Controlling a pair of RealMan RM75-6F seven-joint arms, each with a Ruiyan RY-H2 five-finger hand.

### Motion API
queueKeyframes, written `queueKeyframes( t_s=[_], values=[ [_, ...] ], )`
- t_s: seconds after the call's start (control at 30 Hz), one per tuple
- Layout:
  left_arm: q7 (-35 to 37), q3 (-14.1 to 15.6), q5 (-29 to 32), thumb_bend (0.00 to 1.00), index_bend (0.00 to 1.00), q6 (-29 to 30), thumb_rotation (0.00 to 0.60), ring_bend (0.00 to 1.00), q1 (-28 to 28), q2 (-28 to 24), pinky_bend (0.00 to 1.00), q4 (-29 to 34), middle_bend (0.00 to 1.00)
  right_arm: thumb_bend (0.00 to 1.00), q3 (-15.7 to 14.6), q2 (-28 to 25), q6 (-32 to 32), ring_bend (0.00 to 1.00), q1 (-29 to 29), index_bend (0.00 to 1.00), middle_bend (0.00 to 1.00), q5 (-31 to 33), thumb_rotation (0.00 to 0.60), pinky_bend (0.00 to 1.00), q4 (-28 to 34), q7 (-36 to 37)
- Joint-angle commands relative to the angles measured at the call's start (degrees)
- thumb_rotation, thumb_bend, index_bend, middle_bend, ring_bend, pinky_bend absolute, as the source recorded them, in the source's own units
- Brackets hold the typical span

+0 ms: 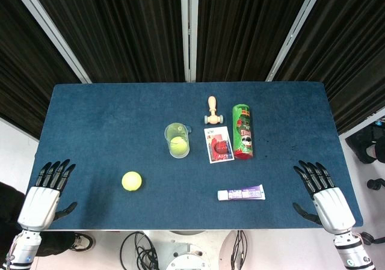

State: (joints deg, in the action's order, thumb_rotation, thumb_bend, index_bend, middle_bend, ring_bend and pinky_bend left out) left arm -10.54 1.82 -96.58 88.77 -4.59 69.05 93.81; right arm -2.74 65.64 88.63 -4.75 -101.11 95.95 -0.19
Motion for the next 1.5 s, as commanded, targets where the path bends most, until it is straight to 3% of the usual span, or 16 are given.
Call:
queueKeyframes(
  t_s=[0.03,0.57,0.83,1.03,1.3,1.5],
  values=[
    [0.16,-0.02,0.23,0.15,0.04,-0.27,0.6,0.0,-0.06,-0.13,0.0,0.12,0.0,0.18,0.0,-0.01,0.01,0.0,0.0,0.0,0.0,-0.02,0.6,0.0,0.0,0.06],
    [0.2,0.39,-1.77,0.15,0.04,-1.04,0.6,0.0,-0.99,0.44,0.0,0.36,0.0,0.18,0.23,-0.15,0.24,0.0,0.03,0.0,0.0,0.07,0.6,0.0,0.15,0.19],
    [-2.72,0.02,-3.11,0.15,0.04,-9.34,0.6,0.0,-6.34,2.94,0.0,3.76,0.0,0.18,0.54,-0.33,0.04,0.0,-0.03,0.0,0.0,0.74,0.6,0.0,0.32,0.31],
    [-4.03,-0.81,-0.12,0.15,0.04,-18.52,0.6,0.0,-11.24,6.78,0.01,4.18,0.0,0.18,0.52,-0.54,0.21,0.0,0.09,0.0,0.0,0.87,0.6,0.0,0.16,0.89],
    [-5.26,-3.21,7.73,0.15,0.04,-27.42,0.6,0.0,-16.02,13.63,0.04,-1.19,0.0,0.18,0.4,-1.09,1.31,0.0,0.44,0.0,0.0,0.18,0.6,0.0,0.17,1.86],
    [-6.23,-3.54,10.32,0.16,0.04,-28.68,0.6,0.0,-17.24,16.73,0.13,-4.68,0.0,0.18,0.53,-1.37,1.01,0.0,0.38,0.0,0.0,0.71,0.6,0.0,0.29,2.43]
  ],
)
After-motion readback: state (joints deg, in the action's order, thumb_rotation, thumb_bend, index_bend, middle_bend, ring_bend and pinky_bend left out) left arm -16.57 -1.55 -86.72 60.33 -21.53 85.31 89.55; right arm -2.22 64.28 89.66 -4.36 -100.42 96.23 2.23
